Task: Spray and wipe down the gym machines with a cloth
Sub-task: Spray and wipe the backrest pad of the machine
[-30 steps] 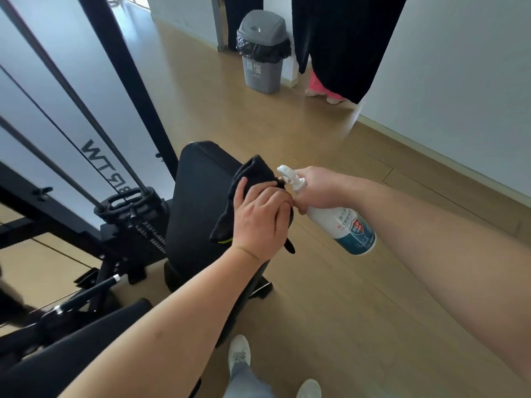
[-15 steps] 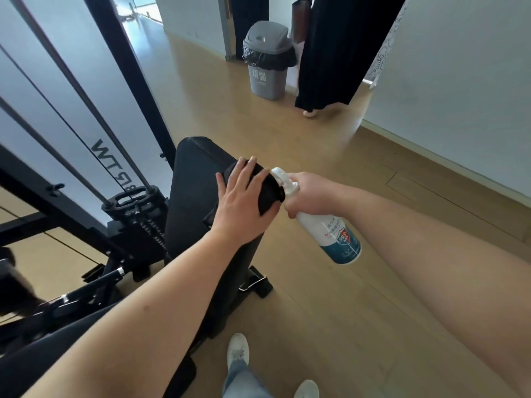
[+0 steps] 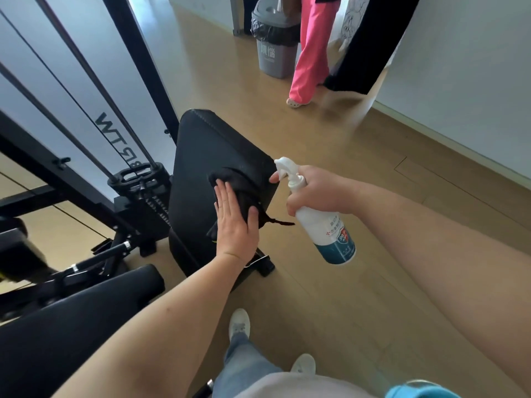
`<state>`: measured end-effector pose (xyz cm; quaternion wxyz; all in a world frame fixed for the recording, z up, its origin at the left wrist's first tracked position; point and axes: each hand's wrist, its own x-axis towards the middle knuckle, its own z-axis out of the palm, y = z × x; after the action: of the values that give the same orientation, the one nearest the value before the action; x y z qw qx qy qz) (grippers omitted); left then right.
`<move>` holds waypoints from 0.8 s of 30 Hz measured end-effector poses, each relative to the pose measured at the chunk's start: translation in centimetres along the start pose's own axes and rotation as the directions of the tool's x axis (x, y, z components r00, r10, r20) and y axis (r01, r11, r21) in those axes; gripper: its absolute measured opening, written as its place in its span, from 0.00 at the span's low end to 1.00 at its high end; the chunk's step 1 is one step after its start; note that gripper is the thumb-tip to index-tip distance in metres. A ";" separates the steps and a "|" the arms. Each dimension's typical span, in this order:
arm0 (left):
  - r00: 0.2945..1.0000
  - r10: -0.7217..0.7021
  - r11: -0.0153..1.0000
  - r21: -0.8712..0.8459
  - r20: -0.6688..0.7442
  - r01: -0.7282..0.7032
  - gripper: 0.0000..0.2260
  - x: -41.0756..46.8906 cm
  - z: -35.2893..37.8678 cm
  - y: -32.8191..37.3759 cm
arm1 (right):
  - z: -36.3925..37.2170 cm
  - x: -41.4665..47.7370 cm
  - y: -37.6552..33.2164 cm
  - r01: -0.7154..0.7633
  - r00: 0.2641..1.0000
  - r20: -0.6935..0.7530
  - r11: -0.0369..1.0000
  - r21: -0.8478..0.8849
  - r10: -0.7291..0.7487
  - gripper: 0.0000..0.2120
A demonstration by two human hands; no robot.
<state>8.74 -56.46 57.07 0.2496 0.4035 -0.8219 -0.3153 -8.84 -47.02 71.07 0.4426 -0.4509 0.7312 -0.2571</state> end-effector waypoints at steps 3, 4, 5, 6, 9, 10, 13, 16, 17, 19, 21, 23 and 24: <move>0.997 -0.071 0.996 -0.057 -0.012 0.071 0.35 0.4 0.0 1.4 | 0.3 -0.3 0.2 -0.011 1.000 0.023 1.000 -0.005 0.011 0.26; 0.998 -0.057 0.997 -0.060 -0.007 0.056 0.35 0.9 -0.2 2.2 | 0.5 -0.4 0.3 -0.019 0.999 0.035 1.000 -0.022 0.020 0.25; 1.000 -0.016 0.999 -0.046 -0.003 0.016 0.34 1.5 -0.5 2.9 | 0.6 -0.4 0.4 -0.027 0.999 0.044 0.999 -0.041 0.029 0.23; 0.999 0.040 0.999 -0.020 -0.001 -0.040 0.34 2.1 -0.8 3.5 | 0.8 -0.3 0.5 -0.036 0.998 0.053 0.998 -0.057 0.039 0.21; 0.990 0.143 0.989 0.043 -0.009 -0.142 0.35 3.2 -1.2 4.2 | 1.6 -0.3 0.7 -0.060 0.996 0.070 0.996 -0.064 0.064 0.17; 0.991 0.133 0.990 0.047 -0.016 -0.132 0.35 3.1 -1.0 4.1 | 1.9 -0.3 0.8 -0.068 0.995 0.073 0.996 -0.059 0.072 0.17; 0.999 0.042 0.999 0.010 -0.029 -0.042 0.35 2.0 -0.2 3.6 | 2.9 -0.4 1.3 -0.101 0.992 0.077 0.994 -0.032 0.103 0.17; 0.999 -0.046 0.999 0.000 0.005 0.046 0.35 0.6 0.2 2.3 | 3.6 -0.7 1.6 -0.122 0.989 0.086 0.992 -0.026 0.124 0.15; 0.998 -0.061 0.998 0.004 0.020 0.061 0.35 0.2 0.1 1.8 | 3.9 -0.9 1.5 -0.124 0.988 0.088 0.992 -0.022 0.125 0.16; 0.996 -0.074 0.997 0.008 0.044 0.074 0.34 -0.3 -0.2 1.2 | 4.4 -1.1 1.5 -0.129 0.986 0.105 0.992 0.001 0.129 0.17; 0.996 -0.077 0.997 0.021 0.048 0.077 0.34 -0.3 -0.6 1.2 | 4.7 -1.0 1.3 -0.132 0.984 0.124 0.991 0.031 0.127 0.16; 0.995 -0.093 0.995 0.048 0.041 0.091 0.33 0.1 -0.9 1.5 | 5.0 -0.8 0.7 -0.140 0.983 0.131 0.987 0.072 0.130 0.13; 0.993 -0.107 0.993 0.053 0.048 0.104 0.33 0.4 -1.0 1.6 | 5.1 -0.7 0.4 -0.147 0.982 0.134 0.984 0.102 0.133 0.12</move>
<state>8.36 -56.37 58.94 0.2014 0.4446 -0.8131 -0.3172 -4.42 -46.10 68.63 0.5295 -0.3883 0.7161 -0.2369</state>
